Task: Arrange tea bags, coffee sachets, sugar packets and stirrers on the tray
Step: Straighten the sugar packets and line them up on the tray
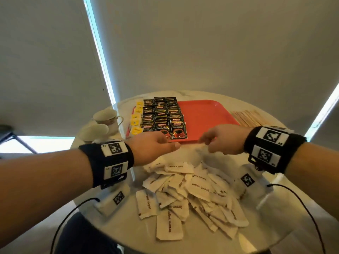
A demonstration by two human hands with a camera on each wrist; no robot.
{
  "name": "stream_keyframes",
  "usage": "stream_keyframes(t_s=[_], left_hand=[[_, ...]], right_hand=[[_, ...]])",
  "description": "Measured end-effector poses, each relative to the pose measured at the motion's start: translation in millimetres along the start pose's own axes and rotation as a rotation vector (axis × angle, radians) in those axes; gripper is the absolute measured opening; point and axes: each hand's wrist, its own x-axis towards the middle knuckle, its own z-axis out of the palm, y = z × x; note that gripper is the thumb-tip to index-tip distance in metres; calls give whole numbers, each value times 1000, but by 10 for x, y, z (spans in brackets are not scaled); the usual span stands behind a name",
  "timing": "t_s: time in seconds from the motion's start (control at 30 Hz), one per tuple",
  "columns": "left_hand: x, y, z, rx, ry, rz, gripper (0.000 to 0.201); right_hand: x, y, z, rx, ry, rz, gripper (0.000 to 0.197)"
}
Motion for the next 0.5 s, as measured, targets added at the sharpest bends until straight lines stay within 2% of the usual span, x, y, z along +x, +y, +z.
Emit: stream_keyframes(t_s=[0.07,0.1,0.23,0.33,0.5], left_hand=[[116,-24,-22,111,36,-41,55],[161,-37,-25,155,29,-59,55],[231,-63,-3,247,-28,-101,56],[202,-61,6,250,-44,-87,51],[60,-118,2,227,-104,-27,46]], right_hand=[[143,35,-54,-49,115,61,43],[212,51,-61,-70,127,97,43],[318,35,-38,-289,-23,166,40],[188,8,-25,-390,-48,154,38],[-147,51,48,-251,-56,184,36]])
